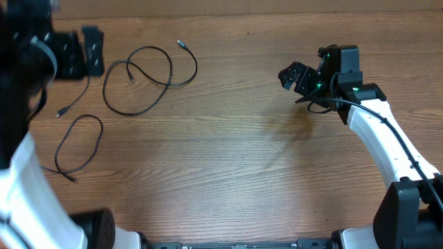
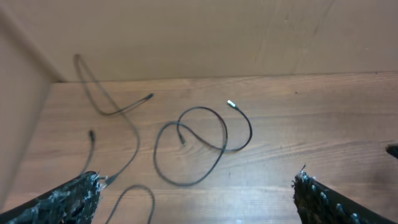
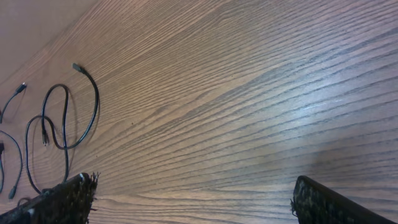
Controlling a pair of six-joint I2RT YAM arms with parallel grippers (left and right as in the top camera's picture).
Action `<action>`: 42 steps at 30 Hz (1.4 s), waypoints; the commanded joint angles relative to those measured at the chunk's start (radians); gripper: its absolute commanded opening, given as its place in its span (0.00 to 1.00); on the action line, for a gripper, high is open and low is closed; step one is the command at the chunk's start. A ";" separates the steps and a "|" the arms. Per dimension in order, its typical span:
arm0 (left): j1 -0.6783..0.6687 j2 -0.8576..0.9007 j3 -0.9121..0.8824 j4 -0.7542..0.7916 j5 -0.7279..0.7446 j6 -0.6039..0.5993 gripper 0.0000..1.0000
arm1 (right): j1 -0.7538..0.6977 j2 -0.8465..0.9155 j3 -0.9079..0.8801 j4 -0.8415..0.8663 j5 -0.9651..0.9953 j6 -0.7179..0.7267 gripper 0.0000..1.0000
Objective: Untangle cables
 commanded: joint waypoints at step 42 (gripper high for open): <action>-0.052 -0.838 -0.213 -0.057 -0.079 -0.092 1.00 | -0.001 -0.019 0.000 0.005 0.003 -0.007 1.00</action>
